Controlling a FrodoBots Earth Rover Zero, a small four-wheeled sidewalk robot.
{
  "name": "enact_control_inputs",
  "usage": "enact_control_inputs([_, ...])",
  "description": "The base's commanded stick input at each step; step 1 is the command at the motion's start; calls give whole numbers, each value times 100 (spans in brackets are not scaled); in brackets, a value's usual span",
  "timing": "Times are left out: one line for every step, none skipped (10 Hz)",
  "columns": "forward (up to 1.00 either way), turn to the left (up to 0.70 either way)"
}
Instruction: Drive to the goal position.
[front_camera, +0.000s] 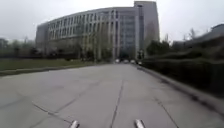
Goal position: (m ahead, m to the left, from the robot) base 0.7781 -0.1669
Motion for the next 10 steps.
enact_control_inputs([100,2])
enact_control_inputs([100,2])
enact_control_inputs([100,2])
enact_control_inputs([100,2])
enact_control_inputs([100,2])
enact_control_inputs([100,2])
enact_control_inputs([100,-37])
enact_control_inputs([100,-38])
enact_control_inputs([100,-38])
enact_control_inputs([100,-38])
